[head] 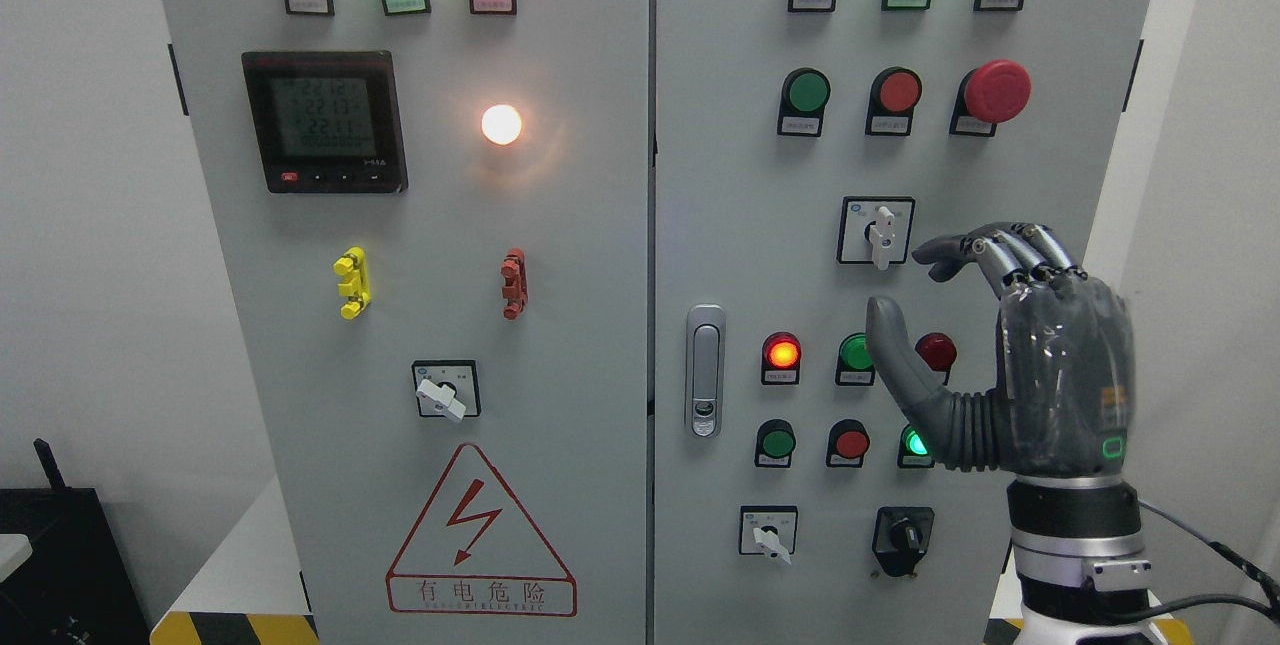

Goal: Rotate and turn off gray switch

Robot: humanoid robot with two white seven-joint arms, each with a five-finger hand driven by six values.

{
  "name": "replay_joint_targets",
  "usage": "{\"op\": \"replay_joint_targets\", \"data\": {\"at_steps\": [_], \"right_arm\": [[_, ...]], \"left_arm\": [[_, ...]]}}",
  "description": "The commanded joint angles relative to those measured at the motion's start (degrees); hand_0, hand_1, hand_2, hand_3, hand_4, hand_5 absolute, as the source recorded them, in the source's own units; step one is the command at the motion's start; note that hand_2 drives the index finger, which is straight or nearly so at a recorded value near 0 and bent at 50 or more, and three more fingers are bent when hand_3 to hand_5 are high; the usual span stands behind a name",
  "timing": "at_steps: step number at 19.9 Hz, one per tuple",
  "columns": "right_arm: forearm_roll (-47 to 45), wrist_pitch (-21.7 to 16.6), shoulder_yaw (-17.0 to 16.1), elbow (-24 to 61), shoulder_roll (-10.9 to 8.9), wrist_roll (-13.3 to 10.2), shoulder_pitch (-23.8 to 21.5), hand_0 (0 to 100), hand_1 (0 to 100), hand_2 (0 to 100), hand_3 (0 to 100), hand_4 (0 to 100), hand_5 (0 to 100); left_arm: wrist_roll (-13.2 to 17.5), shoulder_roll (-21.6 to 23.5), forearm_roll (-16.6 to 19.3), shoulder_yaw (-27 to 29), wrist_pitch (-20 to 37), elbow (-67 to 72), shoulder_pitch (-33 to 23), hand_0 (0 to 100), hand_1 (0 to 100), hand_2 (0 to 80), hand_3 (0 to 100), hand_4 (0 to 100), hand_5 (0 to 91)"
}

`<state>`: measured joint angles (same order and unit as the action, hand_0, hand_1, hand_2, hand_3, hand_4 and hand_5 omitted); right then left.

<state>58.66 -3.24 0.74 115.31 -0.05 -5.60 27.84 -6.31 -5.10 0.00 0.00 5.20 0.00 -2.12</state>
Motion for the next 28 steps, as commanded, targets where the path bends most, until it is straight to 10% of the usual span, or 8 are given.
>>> {"op": "replay_joint_targets", "data": {"at_steps": [1, 28], "right_arm": [[-0.1, -0.5, -1.2, 4.4, -2.06, 0.3, -2.4, 40, 15, 23, 28, 16, 10], [-0.3, -1.5, -1.4, 4.5, -1.8, 0.1, -6.2, 23, 10, 11, 19, 10, 7]], "left_arm": [[0.1, 0.0, 0.4, 1.8, 0.0, 1.3, -0.1, 12, 39, 0.0, 0, 0, 0.0], [0.1, 0.0, 0.4, 1.8, 0.0, 1.3, 0.0, 12, 39, 0.0, 0, 0, 0.0]]}}
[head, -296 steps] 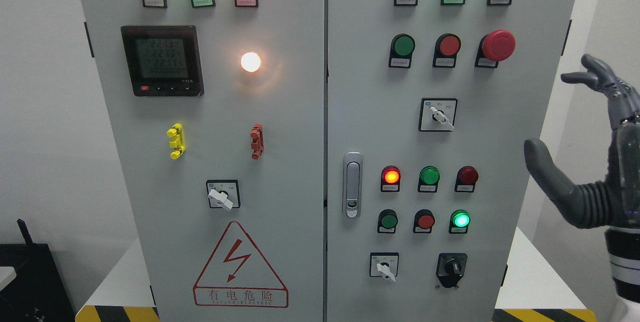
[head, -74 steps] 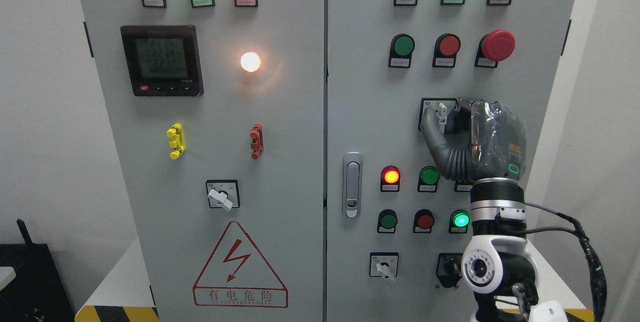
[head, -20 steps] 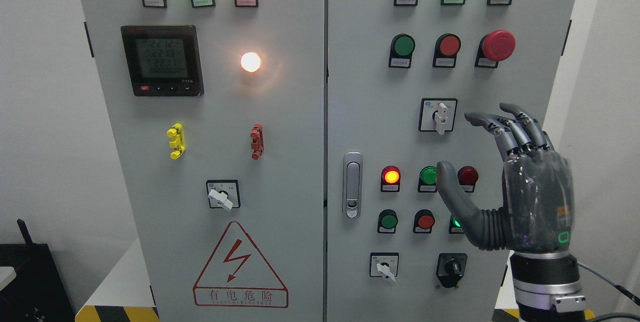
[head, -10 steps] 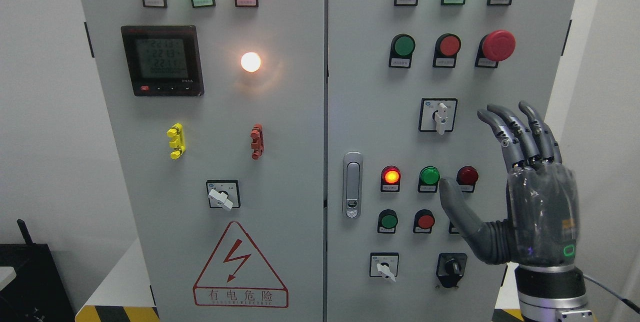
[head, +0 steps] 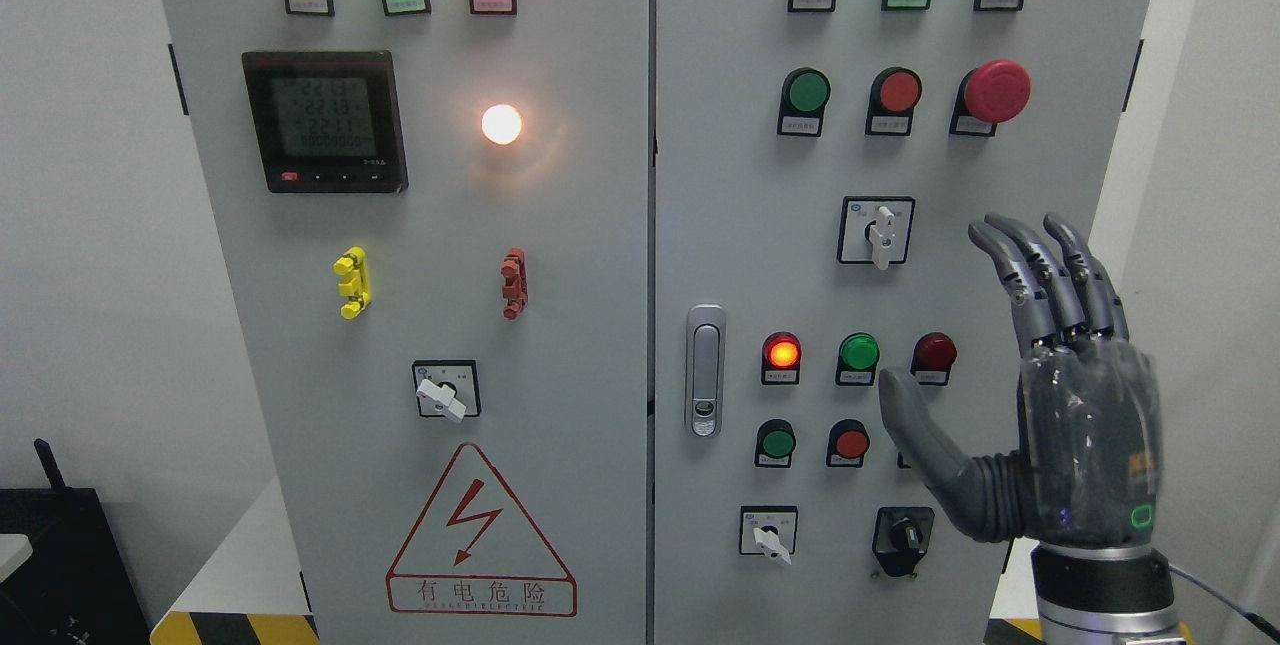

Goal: Rotate and turn off gray switch

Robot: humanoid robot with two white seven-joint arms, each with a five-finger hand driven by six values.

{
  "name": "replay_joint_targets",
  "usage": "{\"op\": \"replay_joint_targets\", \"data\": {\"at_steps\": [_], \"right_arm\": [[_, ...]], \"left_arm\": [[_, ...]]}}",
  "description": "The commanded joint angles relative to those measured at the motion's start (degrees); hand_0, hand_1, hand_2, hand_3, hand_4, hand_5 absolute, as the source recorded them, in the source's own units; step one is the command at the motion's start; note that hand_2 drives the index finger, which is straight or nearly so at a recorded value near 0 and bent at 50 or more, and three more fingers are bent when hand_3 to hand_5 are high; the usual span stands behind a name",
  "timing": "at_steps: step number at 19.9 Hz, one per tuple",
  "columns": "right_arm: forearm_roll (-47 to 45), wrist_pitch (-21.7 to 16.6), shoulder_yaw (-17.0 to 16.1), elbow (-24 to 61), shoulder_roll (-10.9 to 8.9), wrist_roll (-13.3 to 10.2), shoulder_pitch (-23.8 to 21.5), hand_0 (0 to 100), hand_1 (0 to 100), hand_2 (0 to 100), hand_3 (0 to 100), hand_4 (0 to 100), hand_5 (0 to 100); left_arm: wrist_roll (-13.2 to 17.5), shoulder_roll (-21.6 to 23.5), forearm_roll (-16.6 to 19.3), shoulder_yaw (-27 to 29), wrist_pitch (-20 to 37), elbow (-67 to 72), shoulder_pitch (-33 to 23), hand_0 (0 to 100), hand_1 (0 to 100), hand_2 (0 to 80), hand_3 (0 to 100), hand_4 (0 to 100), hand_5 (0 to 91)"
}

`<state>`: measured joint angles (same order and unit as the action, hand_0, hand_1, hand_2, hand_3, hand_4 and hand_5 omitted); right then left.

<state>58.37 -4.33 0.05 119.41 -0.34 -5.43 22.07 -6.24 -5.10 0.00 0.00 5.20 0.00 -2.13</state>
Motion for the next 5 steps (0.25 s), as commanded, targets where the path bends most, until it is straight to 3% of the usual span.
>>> {"op": "replay_joint_targets", "data": {"at_steps": [1, 5], "right_arm": [[0.0, -0.4, -0.8, 0.4, -1.5, -0.1, -0.4, 23, 11, 11, 19, 10, 7], [0.0, -0.4, -0.8, 0.4, -1.24, -0.1, -0.4, 22, 12, 11, 19, 10, 7]], "left_arm": [[0.0, 0.0, 0.4, 1.8, 0.0, 1.3, 0.0, 12, 39, 0.0, 0, 0, 0.0], [-0.1, 0.0, 0.4, 1.8, 0.0, 1.3, 0.0, 12, 39, 0.0, 0, 0, 0.0]]}}
